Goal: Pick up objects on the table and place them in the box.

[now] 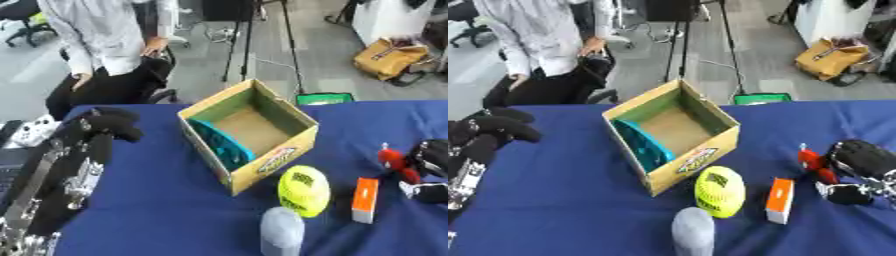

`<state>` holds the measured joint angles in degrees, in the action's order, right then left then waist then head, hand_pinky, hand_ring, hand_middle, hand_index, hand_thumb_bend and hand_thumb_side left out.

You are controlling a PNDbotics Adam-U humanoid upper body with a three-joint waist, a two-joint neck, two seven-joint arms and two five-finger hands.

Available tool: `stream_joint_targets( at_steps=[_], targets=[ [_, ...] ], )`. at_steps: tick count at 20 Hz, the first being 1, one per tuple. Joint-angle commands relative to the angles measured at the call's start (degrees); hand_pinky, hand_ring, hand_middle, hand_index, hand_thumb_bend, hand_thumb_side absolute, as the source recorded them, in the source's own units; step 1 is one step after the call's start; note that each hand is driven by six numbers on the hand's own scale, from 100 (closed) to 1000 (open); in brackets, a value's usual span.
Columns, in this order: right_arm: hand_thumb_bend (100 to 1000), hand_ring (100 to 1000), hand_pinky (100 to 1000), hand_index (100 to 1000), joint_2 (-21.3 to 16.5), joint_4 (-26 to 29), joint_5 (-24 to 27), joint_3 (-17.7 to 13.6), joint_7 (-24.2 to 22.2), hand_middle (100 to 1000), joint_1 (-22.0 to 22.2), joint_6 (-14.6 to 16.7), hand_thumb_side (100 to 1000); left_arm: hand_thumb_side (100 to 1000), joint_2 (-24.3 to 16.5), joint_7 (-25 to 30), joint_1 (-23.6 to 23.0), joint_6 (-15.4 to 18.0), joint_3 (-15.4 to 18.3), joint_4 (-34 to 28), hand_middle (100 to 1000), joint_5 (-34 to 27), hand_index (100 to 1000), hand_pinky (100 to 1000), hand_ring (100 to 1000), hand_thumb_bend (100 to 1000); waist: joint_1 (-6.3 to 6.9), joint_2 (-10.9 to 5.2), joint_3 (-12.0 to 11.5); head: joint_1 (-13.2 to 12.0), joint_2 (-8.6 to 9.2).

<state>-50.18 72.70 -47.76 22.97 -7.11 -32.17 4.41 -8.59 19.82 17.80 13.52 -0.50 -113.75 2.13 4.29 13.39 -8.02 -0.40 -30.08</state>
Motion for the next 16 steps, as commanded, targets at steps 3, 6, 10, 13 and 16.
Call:
stream_joint_targets(
  at_steps=[3, 6, 10, 13, 16],
  targets=[
    [100, 791, 912, 514, -3.1, 2.4, 0.3, -0.1, -0.4, 383, -0.2, 0.2, 524, 602, -0.7, 0.3, 0.3, 0.0, 0.2, -0.8, 727, -0.1, 758, 700, 686, 100, -0.38, -1.4, 0.4, -0.5, 0.66],
    [100, 786, 910, 513, -4.1, 3.9, 0.9, 0.1, -1.0, 384, 0.2, 0.1, 529, 602, -0.7, 0.5, 0.2, -0.1, 0.2, -0.8, 727, -0.1, 758, 700, 686, 100, -0.58, -1.73, 0.8, -0.7, 0.58],
    [100, 785, 908, 517, -5.2, 5.6, 1.8, 0.2, -1.6, 388, 0.7, -0.2, 533, 600, -0.8, 0.6, 0.0, -0.3, 0.2, -0.8, 728, 0.0, 758, 700, 687, 100, -0.83, -2.07, 1.1, -0.9, 0.46],
    [100, 782, 906, 513, -5.6, 6.5, 2.6, 0.2, -2.0, 384, 0.9, -0.5, 533, 599, -0.8, 0.7, -0.1, -0.3, 0.2, -0.8, 728, -0.1, 758, 699, 687, 100, -0.92, -2.26, 1.3, -0.9, 0.43],
    [100, 780, 906, 512, -6.0, 7.2, 3.1, 0.2, -2.3, 383, 1.0, -0.8, 539, 599, -0.8, 0.8, -0.1, -0.3, 0.1, -0.8, 729, -0.1, 758, 699, 688, 100, -0.94, -2.34, 1.4, -1.0, 0.38]
  ],
)
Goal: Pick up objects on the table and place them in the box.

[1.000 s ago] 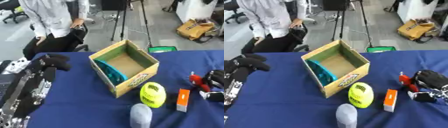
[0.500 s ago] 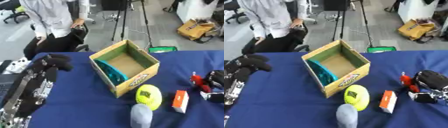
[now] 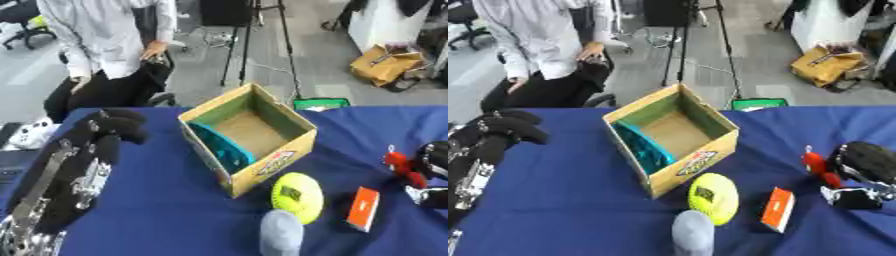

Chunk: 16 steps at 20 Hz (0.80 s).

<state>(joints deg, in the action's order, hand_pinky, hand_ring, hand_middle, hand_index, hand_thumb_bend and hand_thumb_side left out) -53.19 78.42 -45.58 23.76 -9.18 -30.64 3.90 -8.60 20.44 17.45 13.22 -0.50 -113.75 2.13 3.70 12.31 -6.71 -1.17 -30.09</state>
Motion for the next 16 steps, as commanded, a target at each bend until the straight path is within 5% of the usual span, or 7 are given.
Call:
stream_joint_targets(
  at_steps=[1, 16],
  targets=[
    [100, 780, 906, 512, -3.1, 1.7, 1.1, -0.5, -0.3, 383, -0.5, -0.4, 539, 599, -0.8, 0.2, 0.2, -0.1, 0.1, -0.8, 729, -0.1, 758, 699, 688, 100, -0.37, -1.31, 0.2, -0.2, 0.36],
    [100, 771, 900, 510, -5.0, 3.9, 2.7, -0.8, -1.1, 382, -0.9, -0.6, 548, 596, -1.0, 0.9, 0.1, -0.2, 0.0, -0.8, 731, 0.1, 758, 698, 690, 100, -0.88, -1.48, 0.4, -0.3, 0.17]
  ],
)
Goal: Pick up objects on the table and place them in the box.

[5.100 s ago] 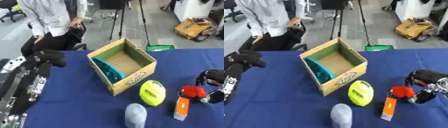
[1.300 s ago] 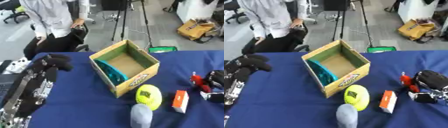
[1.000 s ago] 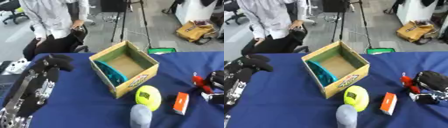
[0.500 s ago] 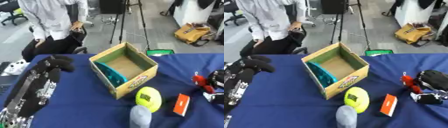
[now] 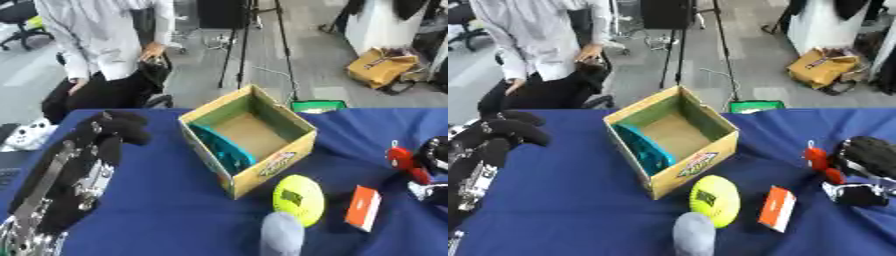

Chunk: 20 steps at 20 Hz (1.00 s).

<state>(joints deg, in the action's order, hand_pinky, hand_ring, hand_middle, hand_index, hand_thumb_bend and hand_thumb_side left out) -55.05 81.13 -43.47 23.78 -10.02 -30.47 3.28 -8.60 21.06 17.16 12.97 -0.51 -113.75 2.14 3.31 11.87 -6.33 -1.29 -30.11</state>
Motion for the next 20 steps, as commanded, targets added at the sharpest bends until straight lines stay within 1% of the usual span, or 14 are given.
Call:
stream_joint_targets(
  at_steps=[1, 10, 20],
  targets=[
    [100, 770, 899, 512, -3.3, 1.2, 0.7, -0.8, -0.4, 384, -1.2, 0.0, 546, 596, -1.0, 0.3, 0.4, 0.0, 0.0, -0.8, 731, 0.1, 758, 698, 690, 100, -0.57, -1.02, 0.0, -0.2, 0.2],
    [100, 760, 898, 508, -3.5, 0.2, 1.4, -0.8, -1.8, 381, -3.6, 0.6, 553, 598, -1.3, 0.6, 0.5, 0.0, -0.1, -0.8, 732, 0.1, 758, 697, 690, 100, -1.07, -0.77, -0.1, -0.4, 0.1],
    [100, 763, 896, 533, -4.1, 0.3, 1.2, -1.0, -3.0, 406, -4.2, 1.2, 551, 596, -1.4, 1.0, 0.7, 0.0, -0.2, -0.8, 733, 0.1, 758, 696, 692, 100, -1.26, -0.54, -0.2, -0.5, 0.08]
  ],
)
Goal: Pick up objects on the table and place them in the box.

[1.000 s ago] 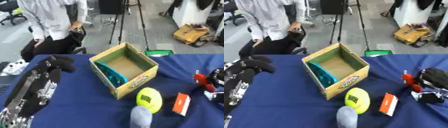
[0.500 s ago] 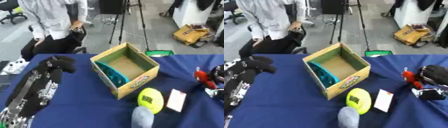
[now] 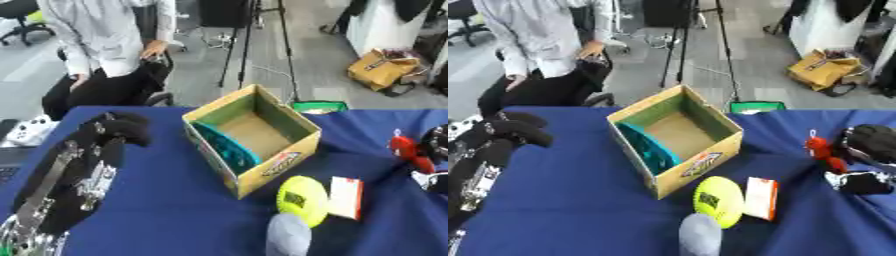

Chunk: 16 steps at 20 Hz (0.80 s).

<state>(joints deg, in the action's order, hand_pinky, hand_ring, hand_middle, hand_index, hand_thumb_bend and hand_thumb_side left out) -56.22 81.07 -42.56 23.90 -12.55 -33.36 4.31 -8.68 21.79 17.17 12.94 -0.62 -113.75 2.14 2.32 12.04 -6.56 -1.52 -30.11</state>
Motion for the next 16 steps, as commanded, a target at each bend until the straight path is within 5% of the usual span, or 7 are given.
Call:
stream_joint_targets(
  at_steps=[1, 16],
  targets=[
    [100, 764, 896, 536, -3.0, 0.4, 0.3, -1.2, -0.7, 409, -1.4, 0.2, 548, 596, -1.4, 0.3, 0.7, 0.0, -0.1, -0.8, 733, 0.1, 758, 696, 692, 100, -0.28, -0.68, 0.0, -0.2, 0.09],
    [164, 770, 894, 554, -3.1, 0.6, 0.3, -1.3, -3.5, 425, -1.6, 1.1, 507, 593, -1.4, 0.8, 0.9, 0.0, -0.2, -0.8, 735, 0.2, 759, 694, 693, 100, -0.35, -0.32, -0.1, -0.4, 0.37]
  ],
)
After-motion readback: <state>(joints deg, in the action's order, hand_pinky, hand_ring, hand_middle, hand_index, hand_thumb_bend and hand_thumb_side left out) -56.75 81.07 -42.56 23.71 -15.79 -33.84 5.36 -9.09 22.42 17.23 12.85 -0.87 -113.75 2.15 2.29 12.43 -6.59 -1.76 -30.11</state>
